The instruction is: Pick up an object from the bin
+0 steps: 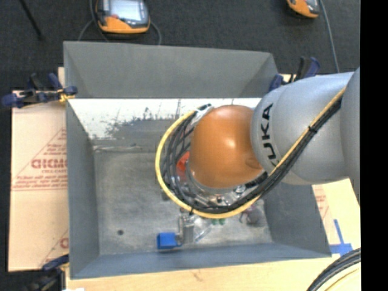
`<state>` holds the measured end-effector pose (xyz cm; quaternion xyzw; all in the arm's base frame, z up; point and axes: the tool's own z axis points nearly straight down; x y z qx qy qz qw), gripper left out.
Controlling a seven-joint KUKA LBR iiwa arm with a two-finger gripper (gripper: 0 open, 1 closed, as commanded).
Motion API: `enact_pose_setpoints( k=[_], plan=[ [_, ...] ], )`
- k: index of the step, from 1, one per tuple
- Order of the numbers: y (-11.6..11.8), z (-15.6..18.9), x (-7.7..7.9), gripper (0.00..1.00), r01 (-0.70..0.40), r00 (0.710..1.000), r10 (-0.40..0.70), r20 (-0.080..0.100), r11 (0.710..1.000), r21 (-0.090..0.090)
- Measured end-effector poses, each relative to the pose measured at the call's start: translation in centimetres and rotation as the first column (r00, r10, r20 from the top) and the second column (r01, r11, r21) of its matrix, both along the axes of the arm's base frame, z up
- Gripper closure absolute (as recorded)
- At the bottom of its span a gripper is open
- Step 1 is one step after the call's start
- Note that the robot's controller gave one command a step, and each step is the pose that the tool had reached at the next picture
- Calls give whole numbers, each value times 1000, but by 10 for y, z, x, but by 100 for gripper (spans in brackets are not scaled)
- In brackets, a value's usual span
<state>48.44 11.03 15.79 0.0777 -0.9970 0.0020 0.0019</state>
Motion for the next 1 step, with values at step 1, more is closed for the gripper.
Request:
enact_pose_setpoints(
  k=[1],
  plan=[
    [12, -86, -2, 0, -466, 885, 466, 12, 885, 1]
  ],
)
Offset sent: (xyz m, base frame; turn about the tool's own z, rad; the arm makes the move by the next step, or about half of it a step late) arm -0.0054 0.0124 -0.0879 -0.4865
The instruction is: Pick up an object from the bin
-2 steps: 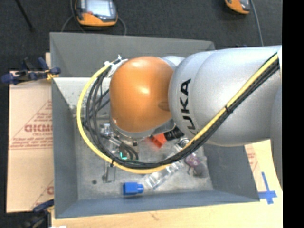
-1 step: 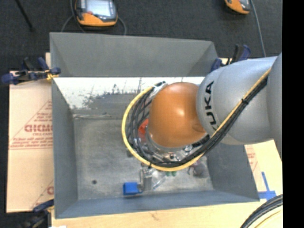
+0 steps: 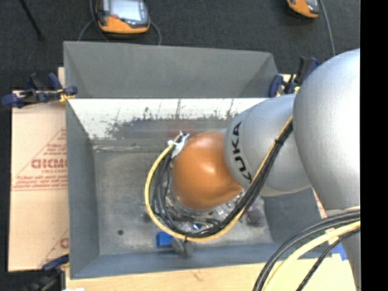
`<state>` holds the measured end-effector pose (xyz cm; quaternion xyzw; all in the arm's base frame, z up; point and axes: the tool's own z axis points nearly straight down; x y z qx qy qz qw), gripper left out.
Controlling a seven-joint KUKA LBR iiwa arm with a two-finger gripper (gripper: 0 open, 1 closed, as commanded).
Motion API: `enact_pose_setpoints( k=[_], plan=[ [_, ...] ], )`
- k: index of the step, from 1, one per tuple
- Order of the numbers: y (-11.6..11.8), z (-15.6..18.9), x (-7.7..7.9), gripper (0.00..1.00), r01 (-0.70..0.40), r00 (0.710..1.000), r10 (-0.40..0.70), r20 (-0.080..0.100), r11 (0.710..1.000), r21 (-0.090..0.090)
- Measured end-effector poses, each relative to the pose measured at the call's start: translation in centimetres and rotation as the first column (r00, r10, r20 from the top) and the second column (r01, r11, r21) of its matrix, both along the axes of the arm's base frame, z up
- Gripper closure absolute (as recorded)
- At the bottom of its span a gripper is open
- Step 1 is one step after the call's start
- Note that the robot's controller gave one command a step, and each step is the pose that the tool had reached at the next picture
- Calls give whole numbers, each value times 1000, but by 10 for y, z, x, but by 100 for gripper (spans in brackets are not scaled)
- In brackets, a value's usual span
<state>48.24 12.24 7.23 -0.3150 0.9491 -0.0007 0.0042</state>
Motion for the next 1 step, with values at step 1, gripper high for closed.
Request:
enact_pose_setpoints(
  k=[1],
  plan=[
    [-29, 20, 5, 0, -137, 991, 137, -4, 991, -1]
  ],
)
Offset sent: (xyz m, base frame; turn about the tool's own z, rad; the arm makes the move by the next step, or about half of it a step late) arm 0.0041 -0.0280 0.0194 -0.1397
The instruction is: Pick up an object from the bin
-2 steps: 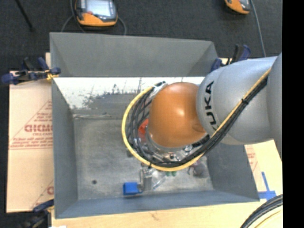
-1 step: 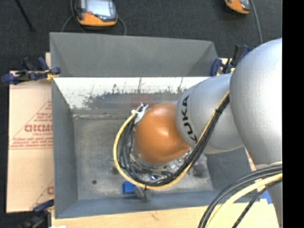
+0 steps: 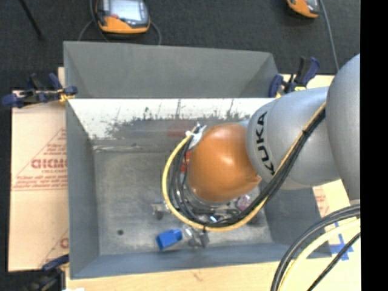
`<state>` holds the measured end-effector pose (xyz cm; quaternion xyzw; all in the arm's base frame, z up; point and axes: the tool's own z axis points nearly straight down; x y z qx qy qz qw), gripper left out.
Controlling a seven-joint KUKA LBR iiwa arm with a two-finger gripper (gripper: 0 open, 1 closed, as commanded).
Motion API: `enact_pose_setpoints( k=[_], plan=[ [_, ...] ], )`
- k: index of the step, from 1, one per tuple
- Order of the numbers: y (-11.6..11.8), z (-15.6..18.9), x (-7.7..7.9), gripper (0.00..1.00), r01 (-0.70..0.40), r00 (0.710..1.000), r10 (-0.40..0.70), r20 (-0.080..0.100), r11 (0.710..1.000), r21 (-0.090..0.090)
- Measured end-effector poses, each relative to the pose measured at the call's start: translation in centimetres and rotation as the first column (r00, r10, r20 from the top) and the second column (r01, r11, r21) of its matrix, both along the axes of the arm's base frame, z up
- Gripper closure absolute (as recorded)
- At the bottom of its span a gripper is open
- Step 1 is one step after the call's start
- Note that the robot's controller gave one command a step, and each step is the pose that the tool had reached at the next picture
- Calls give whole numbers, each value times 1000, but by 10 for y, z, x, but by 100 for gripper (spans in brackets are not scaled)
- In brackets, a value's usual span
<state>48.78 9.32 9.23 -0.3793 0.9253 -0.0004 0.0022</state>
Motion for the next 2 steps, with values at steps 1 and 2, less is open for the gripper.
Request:
enact_pose_setpoints(
  k=[1, 2],
  plan=[
    [31, 10, 8, 0, -231, 973, 231, 0, 973, 1],
    [34, -23, -6, 0, -282, 959, 282, -5, 959, 0]
  ],
)
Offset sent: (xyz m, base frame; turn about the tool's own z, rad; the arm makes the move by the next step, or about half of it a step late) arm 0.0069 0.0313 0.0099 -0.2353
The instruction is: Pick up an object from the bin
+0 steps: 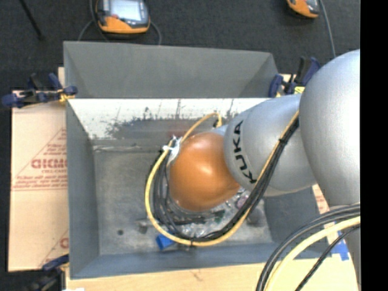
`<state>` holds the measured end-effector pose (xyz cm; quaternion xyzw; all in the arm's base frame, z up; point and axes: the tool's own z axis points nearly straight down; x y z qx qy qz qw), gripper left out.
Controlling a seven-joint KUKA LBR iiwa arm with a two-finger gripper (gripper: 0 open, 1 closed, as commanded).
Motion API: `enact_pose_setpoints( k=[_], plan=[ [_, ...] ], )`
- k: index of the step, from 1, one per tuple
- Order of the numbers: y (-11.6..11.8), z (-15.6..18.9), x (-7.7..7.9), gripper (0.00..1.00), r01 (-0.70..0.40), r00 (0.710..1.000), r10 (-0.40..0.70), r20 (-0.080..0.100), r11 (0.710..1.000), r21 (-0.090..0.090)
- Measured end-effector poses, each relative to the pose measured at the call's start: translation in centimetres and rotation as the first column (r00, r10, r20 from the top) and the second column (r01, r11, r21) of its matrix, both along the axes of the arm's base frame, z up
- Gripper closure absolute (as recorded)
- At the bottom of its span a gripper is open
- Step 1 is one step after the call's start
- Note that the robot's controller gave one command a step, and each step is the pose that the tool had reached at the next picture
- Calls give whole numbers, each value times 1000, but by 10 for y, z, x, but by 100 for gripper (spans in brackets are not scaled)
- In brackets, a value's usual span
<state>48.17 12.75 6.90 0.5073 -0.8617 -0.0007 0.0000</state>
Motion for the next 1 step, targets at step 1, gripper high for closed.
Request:
enact_pose_setpoints(
  k=[1],
  plan=[
    [0, 1, 1, 100, 4, 1000, -4, 1, 1000, 0]
  ],
)
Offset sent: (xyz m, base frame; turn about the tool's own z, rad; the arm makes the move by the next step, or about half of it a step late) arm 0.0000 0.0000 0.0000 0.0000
